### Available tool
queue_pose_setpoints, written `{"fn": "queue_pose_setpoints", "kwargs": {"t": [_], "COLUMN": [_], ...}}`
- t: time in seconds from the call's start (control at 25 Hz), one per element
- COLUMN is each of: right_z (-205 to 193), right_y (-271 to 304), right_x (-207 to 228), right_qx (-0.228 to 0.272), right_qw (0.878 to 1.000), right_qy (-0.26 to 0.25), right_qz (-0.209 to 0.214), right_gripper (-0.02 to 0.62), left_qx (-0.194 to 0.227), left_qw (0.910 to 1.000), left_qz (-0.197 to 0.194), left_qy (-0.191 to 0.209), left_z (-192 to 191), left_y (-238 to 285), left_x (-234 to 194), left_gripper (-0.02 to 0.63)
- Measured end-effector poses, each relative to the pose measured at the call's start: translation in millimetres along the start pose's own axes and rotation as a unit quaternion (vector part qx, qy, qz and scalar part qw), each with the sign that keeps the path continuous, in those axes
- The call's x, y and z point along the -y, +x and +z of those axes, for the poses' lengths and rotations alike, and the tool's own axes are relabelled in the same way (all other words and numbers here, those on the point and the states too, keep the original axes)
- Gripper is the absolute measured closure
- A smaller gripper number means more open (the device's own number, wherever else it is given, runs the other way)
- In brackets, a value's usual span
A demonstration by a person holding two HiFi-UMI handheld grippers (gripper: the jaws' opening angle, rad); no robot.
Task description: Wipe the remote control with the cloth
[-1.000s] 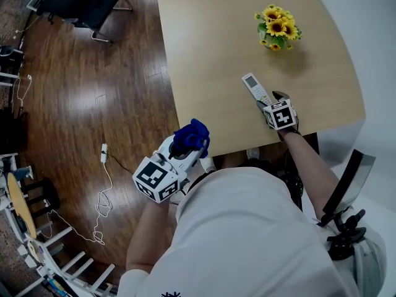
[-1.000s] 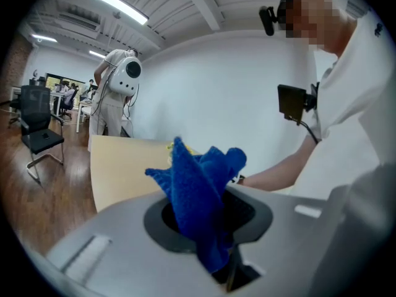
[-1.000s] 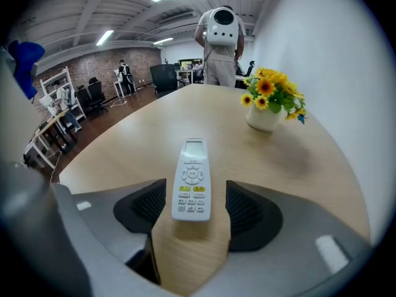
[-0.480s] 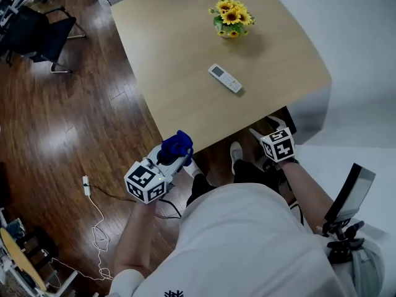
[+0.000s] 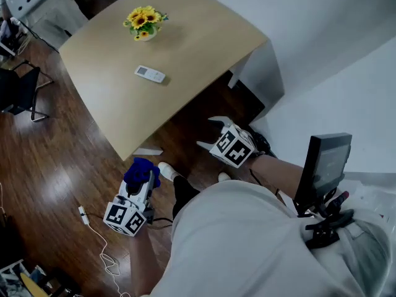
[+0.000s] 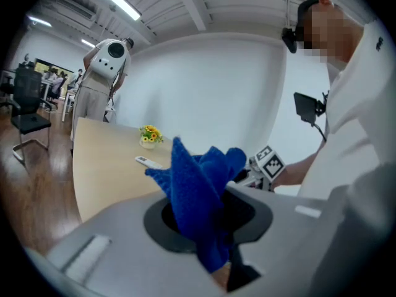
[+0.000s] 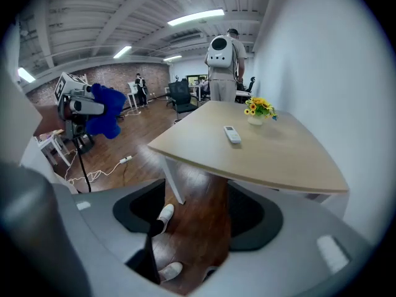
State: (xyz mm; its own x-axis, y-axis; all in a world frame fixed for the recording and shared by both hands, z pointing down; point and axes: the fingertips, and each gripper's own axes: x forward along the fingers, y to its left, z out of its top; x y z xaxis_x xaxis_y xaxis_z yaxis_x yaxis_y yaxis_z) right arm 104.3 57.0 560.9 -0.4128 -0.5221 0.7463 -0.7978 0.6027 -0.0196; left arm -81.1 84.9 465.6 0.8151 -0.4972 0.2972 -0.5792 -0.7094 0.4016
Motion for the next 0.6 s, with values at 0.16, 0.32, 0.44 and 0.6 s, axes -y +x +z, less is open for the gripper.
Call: {"fn": "queue_pose_setpoints", "kwargs": {"t": [0.16, 0.32, 0.44, 0.6], "right_z": [-54, -94, -90, -71], "right_y": [-44, -79, -108, -154], "right_x": [-21, -56, -66, -87], "right_qx": [0.006, 0.009, 0.034, 0.07], "right_qw": [0.999, 0.999, 0.999, 0.997], "right_qy": [-0.006, 0.0, 0.003, 0.001], "right_qz": [0.033, 0.04, 0.018, -0.029], "right_gripper": [0.284, 0.284, 0.284, 0.284], "left_qx": [0.015, -0.018, -0.018, -0.005], "left_qw": [0.9995, 0.9997, 0.9991, 0.996], "left_qz": [0.024, -0.004, -0.014, -0.055], "left_qy": [-0.009, 0.016, 0.036, 0.07], "left_z": [-22, -49, -48, -33], "left_y": [4, -14, -30, -56], "left_x": [76, 133, 150, 182], "left_gripper": [0.499, 0.499, 0.499, 0.499]}}
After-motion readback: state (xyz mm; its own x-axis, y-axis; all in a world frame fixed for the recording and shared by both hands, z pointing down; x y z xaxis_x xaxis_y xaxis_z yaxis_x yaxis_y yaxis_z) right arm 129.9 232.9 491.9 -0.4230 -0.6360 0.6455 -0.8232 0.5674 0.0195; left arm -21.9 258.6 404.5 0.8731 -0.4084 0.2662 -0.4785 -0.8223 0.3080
